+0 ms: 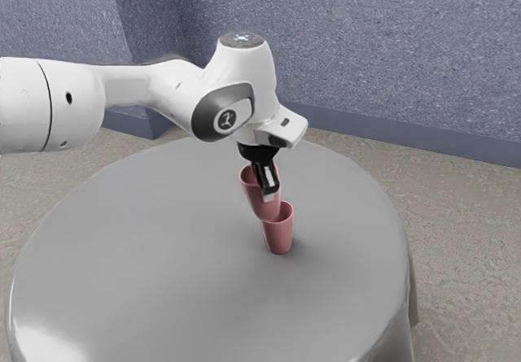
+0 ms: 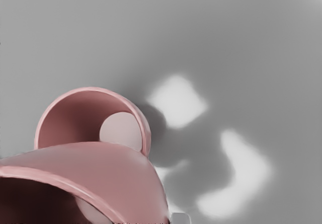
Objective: Place the left cup onto the right cup
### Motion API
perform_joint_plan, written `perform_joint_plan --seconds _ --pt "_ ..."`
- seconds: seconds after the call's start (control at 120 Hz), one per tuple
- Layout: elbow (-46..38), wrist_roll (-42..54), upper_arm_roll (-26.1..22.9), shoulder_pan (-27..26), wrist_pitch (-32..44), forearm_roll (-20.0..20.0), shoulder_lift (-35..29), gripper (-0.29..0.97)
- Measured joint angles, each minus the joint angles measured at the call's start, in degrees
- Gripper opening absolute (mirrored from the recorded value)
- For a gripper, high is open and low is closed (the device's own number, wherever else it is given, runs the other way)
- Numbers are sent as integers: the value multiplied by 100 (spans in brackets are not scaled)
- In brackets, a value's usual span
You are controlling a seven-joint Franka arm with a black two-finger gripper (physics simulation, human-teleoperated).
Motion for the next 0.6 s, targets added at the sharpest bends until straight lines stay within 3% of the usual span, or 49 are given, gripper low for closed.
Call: perform_joint_plan --seconds 0.6 --pt "567 -179 -1 136 -34 111 535 -10"
